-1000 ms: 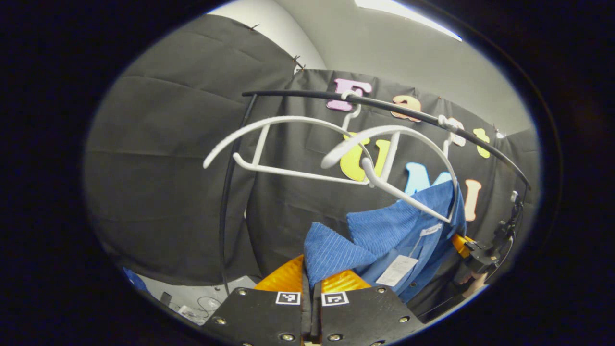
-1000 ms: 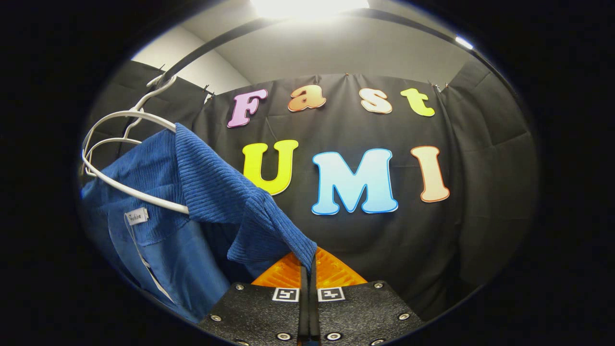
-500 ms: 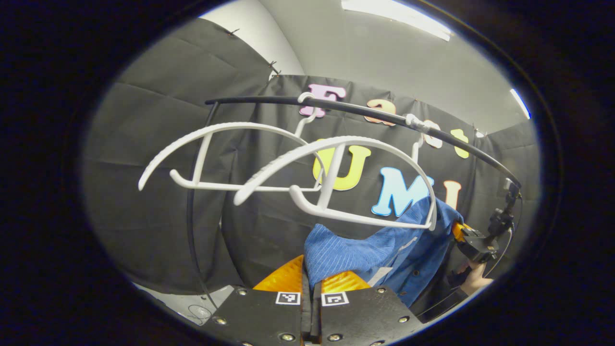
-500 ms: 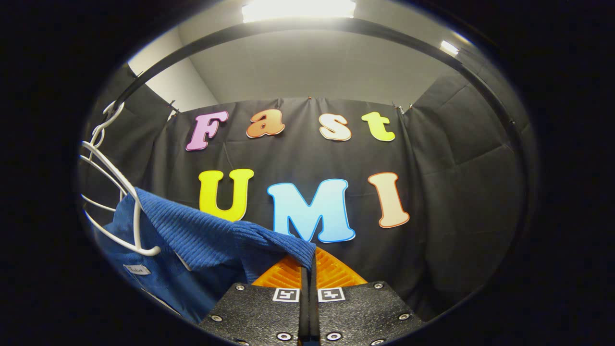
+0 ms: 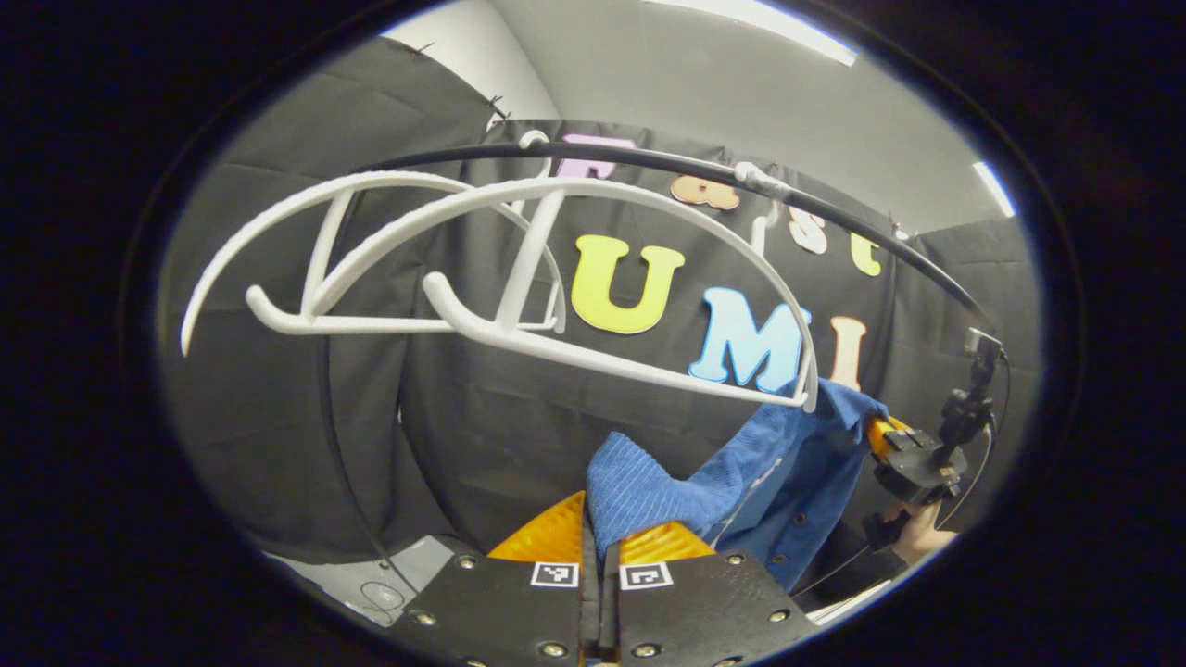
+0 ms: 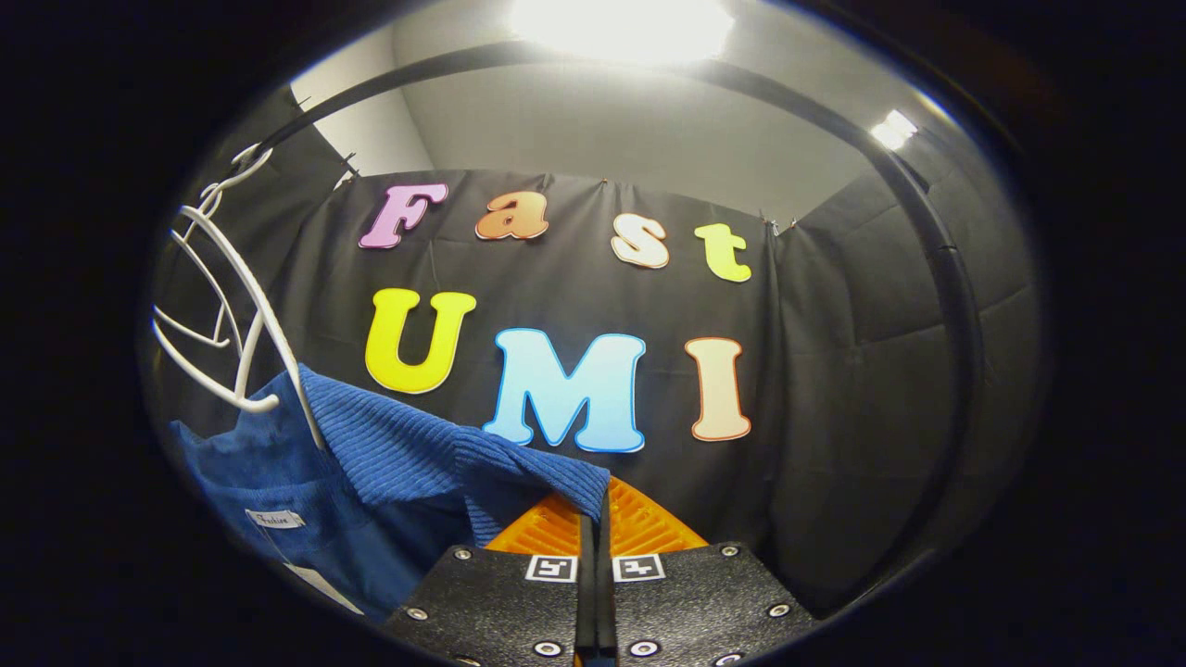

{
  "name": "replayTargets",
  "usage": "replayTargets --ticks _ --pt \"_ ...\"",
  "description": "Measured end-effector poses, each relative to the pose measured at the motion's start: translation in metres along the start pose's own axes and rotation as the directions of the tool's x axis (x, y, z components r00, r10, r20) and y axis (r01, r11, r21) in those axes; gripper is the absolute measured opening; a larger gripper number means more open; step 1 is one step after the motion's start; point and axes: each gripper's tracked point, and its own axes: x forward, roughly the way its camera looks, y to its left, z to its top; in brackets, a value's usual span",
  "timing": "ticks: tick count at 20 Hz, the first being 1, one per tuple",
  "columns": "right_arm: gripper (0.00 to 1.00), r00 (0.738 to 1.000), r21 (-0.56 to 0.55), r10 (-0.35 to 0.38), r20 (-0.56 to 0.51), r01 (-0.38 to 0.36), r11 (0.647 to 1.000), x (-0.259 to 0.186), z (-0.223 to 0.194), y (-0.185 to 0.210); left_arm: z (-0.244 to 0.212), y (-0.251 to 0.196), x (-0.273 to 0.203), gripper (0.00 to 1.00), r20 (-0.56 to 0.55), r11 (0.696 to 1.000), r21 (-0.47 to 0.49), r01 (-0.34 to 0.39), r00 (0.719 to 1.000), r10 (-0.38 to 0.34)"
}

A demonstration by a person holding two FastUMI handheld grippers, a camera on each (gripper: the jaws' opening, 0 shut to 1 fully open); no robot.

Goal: Grasp the clothes on the hanger with both hands and then place them into the laundry hamper below.

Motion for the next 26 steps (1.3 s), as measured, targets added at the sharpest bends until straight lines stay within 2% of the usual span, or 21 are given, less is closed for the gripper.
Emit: replayTargets --ticks 1,2,3,4,5,6,15,16,17,18,19,20,21,22,24,26 --pt "0.00 1.000 -0.014 -0.006 -0.015 0.006 1.000 -0.008 -0.003 -0.006 -0.004 -0.005 -0.001 0.01 -0.013 1.000 -0.006 0.020 1.000 -0.020" --pt "0.00 1.000 -0.024 -0.013 -0.021 0.013 1.000 -0.016 -0.003 -0.013 -0.007 -0.007 -0.003 0.06 -0.024 0.999 0.000 0.033 0.999 -0.033" --pt "0.00 1.000 -0.035 -0.015 -0.027 0.014 0.999 -0.026 -0.002 -0.015 -0.008 -0.008 -0.003 0.01 -0.027 0.999 0.009 0.045 0.999 -0.045" --pt "0.00 0.999 -0.059 -0.020 -0.033 0.018 0.998 -0.036 -0.001 -0.018 -0.008 -0.008 -0.005 0.01 -0.028 0.998 0.012 0.060 0.998 -0.060" --pt "0.00 0.999 -0.084 -0.028 -0.040 0.025 0.996 -0.045 -0.001 -0.023 -0.007 -0.009 -0.009 0.06 -0.027 0.997 0.011 0.076 0.997 -0.076" --pt "0.00 0.998 -0.096 -0.032 -0.049 0.027 0.995 -0.056 0.003 -0.024 -0.005 -0.009 -0.015 0.01 -0.031 0.995 0.007 0.098 0.995 -0.097" --pt "0.00 0.986 -0.138 -0.145 -0.077 0.134 0.981 -0.197 0.070 -0.011 0.024 0.022 -0.119 0.01 -0.062 0.947 0.086 0.308 0.951 -0.304" --pt "0.00 0.986 -0.147 -0.141 -0.091 0.127 0.981 -0.212 0.074 -0.002 0.024 0.028 -0.127 0.01 -0.067 0.944 0.080 0.320 0.947 -0.316" --pt "0.00 0.986 -0.151 -0.125 -0.112 0.107 0.983 -0.226 0.076 0.009 0.023 0.034 -0.134 0.06 -0.072 0.940 0.070 0.335 0.941 -0.330" --pt "0.00 0.985 -0.140 -0.107 -0.134 0.088 0.986 -0.240 0.077 0.022 0.023 0.039 -0.140 0.01 -0.076 0.935 0.064 0.348 0.936 -0.343" --pt "0.00 0.983 -0.116 -0.091 -0.160 0.073 0.991 -0.255 0.077 0.034 0.023 0.044 -0.148 0.01 -0.079 0.933 0.062 0.354 0.934 -0.349" --pt "0.00 0.980 -0.077 -0.071 -0.185 0.058 0.995 -0.269 0.076 0.047 0.023 0.052 -0.155 0.06 -0.085 0.933 0.062 0.356 0.933 -0.350" --pt "0.00 0.976 -0.035 -0.051 -0.213 0.045 0.998 -0.282 0.074 0.058 0.020 0.057 -0.162 0.06 -0.089 0.932 0.058 0.357 0.932 -0.351" --pt "0.00 0.971 0.003 -0.029 -0.237 0.030 1.000 -0.294 0.070 0.070 0.015 0.060 -0.166 0.01 -0.091 0.932 0.053 0.358 0.931 -0.353" --pt "0.00 0.960 0.051 0.011 -0.281 0.004 0.999 -0.314 0.059 0.087 -0.004 0.068 -0.172 0.01 -0.121 0.935 0.061 0.348 0.933 -0.339" --pt "0.00 0.935 0.089 0.048 -0.352 -0.017 0.996 -0.333 0.037 0.099 -0.024 0.071 -0.173 0.02 -0.153 0.942 0.077 0.327 0.937 -0.313"
